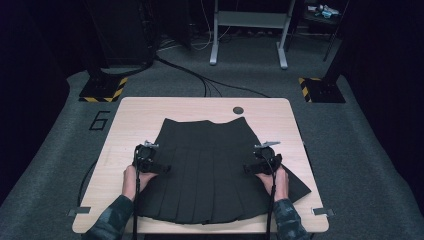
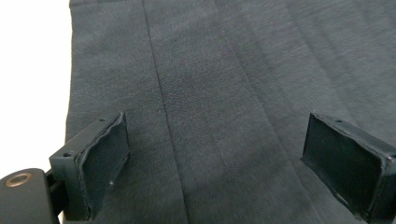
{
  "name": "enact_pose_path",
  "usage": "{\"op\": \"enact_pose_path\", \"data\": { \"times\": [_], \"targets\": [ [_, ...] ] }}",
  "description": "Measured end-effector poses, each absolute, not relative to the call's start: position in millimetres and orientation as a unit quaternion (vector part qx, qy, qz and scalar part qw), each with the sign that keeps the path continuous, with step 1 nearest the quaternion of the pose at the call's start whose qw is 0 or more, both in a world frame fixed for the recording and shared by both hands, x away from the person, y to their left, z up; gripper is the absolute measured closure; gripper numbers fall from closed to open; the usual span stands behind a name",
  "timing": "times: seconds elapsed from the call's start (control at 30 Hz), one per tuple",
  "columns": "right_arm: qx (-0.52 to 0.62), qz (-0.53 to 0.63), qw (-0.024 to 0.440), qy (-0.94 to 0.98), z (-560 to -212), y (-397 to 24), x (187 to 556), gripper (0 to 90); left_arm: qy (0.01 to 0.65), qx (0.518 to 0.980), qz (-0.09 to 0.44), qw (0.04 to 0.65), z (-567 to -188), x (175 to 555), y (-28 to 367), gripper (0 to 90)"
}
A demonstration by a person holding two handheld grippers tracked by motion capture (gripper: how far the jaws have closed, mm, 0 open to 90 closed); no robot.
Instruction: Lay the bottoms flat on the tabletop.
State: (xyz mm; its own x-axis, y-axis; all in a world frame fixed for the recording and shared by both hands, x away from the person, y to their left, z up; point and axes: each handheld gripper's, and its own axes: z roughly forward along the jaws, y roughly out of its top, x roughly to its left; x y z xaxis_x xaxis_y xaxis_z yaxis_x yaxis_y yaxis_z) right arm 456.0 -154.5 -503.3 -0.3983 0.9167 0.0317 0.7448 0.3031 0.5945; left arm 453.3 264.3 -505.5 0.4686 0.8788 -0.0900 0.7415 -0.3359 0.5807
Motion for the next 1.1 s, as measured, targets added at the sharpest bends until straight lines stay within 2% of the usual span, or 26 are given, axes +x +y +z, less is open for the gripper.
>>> {"op": "enact_pose_path", "data": {
  "times": [0.3, 0.77, 1.1],
  "targets": [
    [0.538, 0.249, 0.156, 0.79, -513, -150, 464, 0.0, 0.495, 0.812, 0.157, 0.267, -514, 460, 256, 4.0],
    [0.541, 0.251, 0.171, 0.785, -514, -151, 489, 0.0, 0.495, 0.811, 0.161, 0.269, -515, 489, 253, 2.9],
    [0.556, 0.243, 0.164, 0.778, -512, -149, 513, 0.5, 0.491, 0.813, 0.159, 0.269, -515, 517, 253, 2.5]
  ]
}}
